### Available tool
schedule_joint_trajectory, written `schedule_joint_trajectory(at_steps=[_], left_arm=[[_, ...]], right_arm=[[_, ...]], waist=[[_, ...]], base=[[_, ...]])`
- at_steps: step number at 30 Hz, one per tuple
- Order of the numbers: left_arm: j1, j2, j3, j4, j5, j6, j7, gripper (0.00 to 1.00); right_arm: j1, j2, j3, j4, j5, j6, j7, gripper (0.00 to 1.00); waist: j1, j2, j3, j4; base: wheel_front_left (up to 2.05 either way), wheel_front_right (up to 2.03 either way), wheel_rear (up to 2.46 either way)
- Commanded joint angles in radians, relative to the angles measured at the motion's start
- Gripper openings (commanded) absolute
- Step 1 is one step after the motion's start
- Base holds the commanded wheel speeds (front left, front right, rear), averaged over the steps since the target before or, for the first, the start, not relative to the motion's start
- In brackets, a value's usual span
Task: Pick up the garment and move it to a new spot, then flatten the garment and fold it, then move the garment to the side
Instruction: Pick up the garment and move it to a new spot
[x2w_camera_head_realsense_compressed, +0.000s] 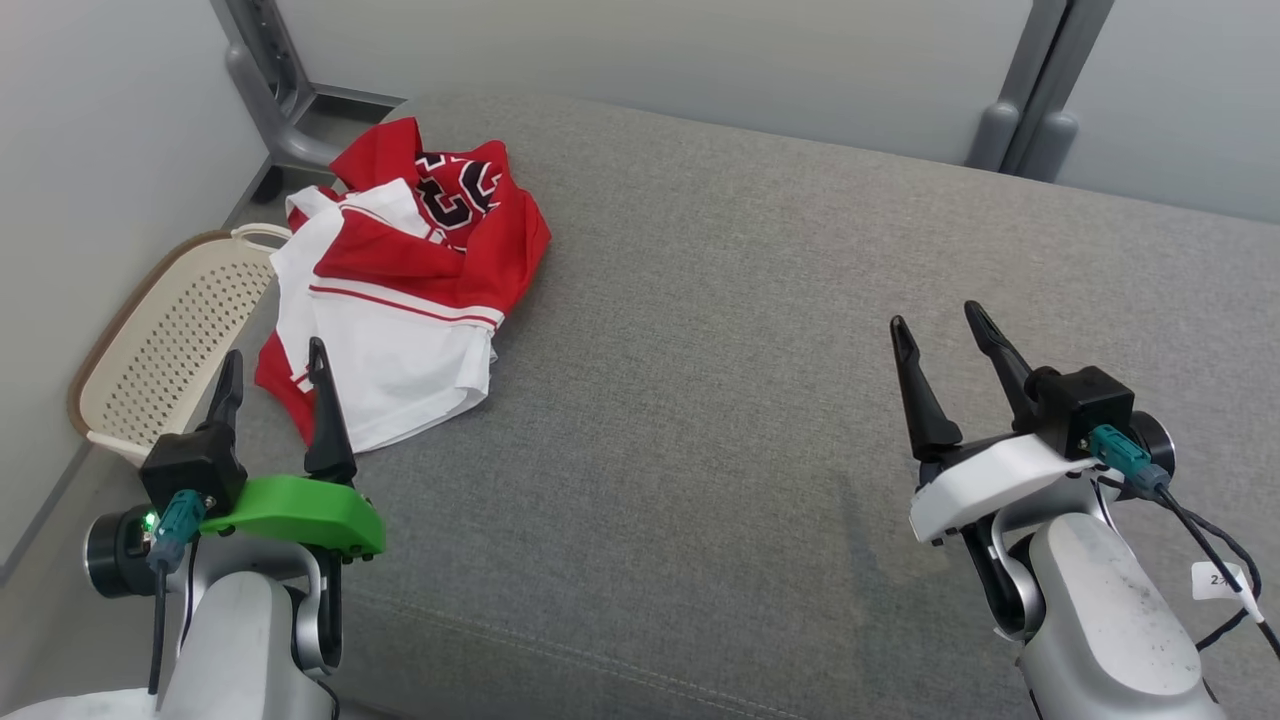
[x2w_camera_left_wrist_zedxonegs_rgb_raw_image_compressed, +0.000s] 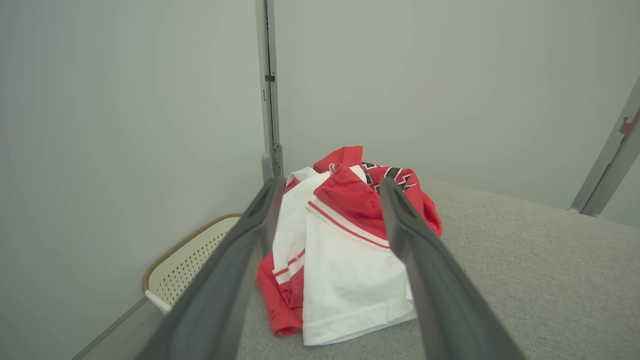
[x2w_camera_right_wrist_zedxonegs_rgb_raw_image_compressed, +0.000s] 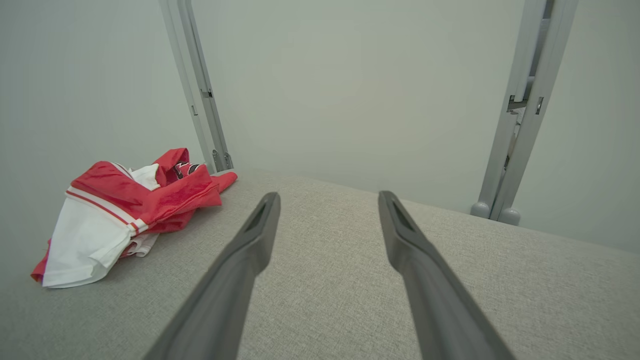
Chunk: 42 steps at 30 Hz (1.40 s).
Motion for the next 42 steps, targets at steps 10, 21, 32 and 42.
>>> schedule_joint_trajectory(at_steps=[10, 21, 32, 42], left_arm=[[0.000, -0.012, 0.008, 0.006, 0.016, -0.009, -0.004, 1.00], [-0.020, -0.003, 0.032, 0.021, 0.006, -0.026, -0.004, 1.00], [-0.178, 0.049, 0.001, 0.141, -0.006, -0.083, 0.071, 1.00], [-0.364, 0.081, -0.082, 0.357, -0.043, -0.139, 0.230, 1.00]], right_arm=[[0.009, -0.007, -0.001, -0.005, 0.001, 0.000, -0.004, 1.00], [0.034, 0.001, -0.001, -0.022, 0.001, 0.000, -0.004, 1.00], [0.049, 0.015, 0.018, -0.068, 0.001, 0.000, -0.004, 1.00], [-0.004, 0.013, 0.066, -0.112, 0.008, 0.000, -0.004, 1.00]], waist=[[0.0001, 0.0000, 0.003, 0.031], [0.0001, 0.0000, -0.003, 0.025], [0.0001, 0.0000, 0.045, -0.051], [0.0001, 0.0000, 0.171, -0.178]], base=[[0.00, 0.00, 0.00], [0.00, 0.00, 0.00], [0.00, 0.00, 0.00], [0.00, 0.00, 0.00]])
